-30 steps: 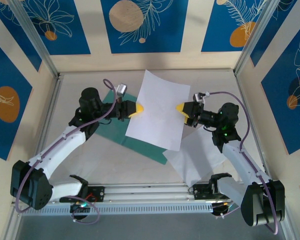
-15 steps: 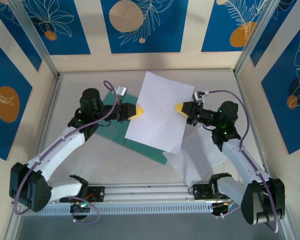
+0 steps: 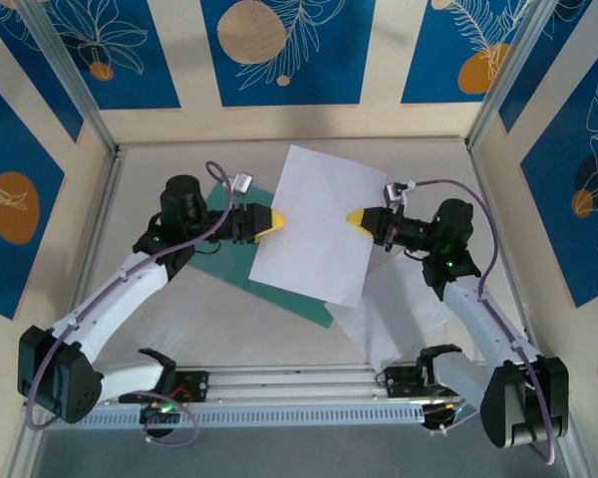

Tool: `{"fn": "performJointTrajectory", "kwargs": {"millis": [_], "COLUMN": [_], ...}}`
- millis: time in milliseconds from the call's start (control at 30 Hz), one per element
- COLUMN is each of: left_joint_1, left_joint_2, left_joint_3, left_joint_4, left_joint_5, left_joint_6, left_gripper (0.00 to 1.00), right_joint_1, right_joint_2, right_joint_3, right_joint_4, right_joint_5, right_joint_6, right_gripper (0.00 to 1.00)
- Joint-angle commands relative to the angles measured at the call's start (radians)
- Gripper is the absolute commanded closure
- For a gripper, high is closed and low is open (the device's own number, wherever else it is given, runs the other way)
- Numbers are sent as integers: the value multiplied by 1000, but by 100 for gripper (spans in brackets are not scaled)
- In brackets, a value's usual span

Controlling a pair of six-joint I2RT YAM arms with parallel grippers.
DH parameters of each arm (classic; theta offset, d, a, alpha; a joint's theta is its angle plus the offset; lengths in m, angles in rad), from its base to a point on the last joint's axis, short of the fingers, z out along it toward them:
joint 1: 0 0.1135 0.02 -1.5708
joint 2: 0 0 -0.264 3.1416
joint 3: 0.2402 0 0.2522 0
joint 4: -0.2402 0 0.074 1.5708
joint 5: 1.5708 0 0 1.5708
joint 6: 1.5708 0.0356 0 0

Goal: Put the files into the folder

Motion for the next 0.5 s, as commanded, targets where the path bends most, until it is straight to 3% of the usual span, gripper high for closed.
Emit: {"fn": "performJointTrajectory", "kwargs": {"millis": [0, 67, 200, 300, 467], "left_joint_1": [9, 22, 30, 31, 16], "left_joint_2": [-13, -8, 30, 79, 199], "left_joint_3": [58, 94, 193, 194, 124], "left_joint_4": [-135, -301, -651, -722, -666], "left_joint_5": [-51, -128, -417, -567, -565], "left_joint_6": [112, 206, 433, 518, 558], "left_gripper": [33, 23, 12, 10, 15], "right_joint_1": [-4, -13, -32, -46, -57], "right_joint_2": [-43, -69, -91, -81, -46], "right_joint_3": [62, 108, 247, 306, 351], "right_joint_4": [-162, -353, -828, -1017, -1185], "right_joint_5": [1, 24, 134, 198, 290], "right_joint_6": [-110, -220, -503, -617, -701], "right_gripper": [97, 97, 97, 97, 99]}}
